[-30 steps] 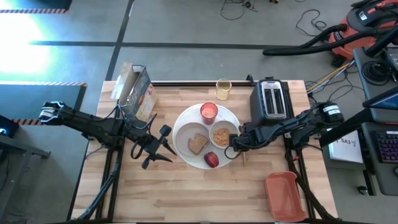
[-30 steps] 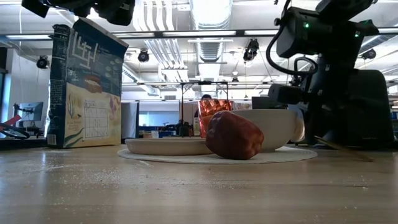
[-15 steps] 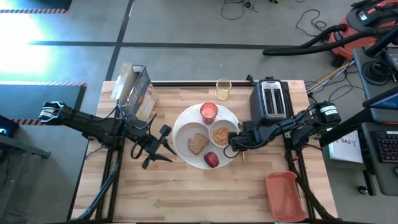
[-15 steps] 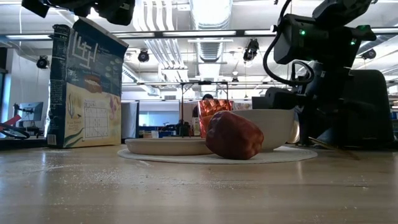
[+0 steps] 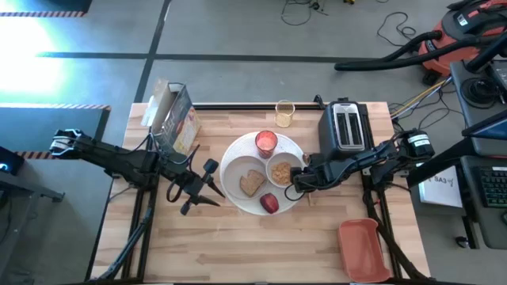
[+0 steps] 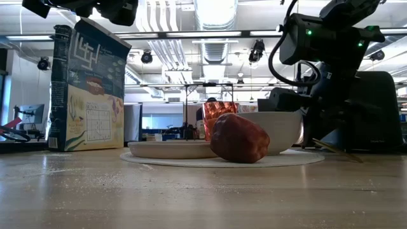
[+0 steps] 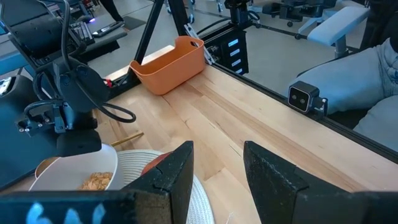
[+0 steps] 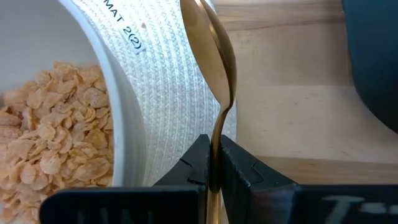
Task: Arrange a breakfast setting
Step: Put the spoon on the right side of the placemat, then return to Home Position
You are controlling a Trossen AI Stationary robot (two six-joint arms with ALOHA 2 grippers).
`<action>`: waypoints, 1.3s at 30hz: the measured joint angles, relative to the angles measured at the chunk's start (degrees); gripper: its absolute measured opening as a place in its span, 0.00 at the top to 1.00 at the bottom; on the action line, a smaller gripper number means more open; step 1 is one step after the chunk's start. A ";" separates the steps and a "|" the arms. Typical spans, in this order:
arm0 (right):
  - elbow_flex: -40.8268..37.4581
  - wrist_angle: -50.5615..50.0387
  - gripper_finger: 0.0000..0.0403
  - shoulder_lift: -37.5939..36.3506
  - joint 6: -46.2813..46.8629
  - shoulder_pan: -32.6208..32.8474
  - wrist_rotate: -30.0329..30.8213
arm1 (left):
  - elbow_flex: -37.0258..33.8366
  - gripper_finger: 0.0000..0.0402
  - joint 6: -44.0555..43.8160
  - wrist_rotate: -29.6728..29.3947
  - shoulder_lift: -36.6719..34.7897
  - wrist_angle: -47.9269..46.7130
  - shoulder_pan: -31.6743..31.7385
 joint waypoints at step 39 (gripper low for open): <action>0.02 1.84 0.85 -1.07 -8.64 -2.51 -3.10 | 0.00 0.69 0.00 0.00 0.00 -0.36 0.01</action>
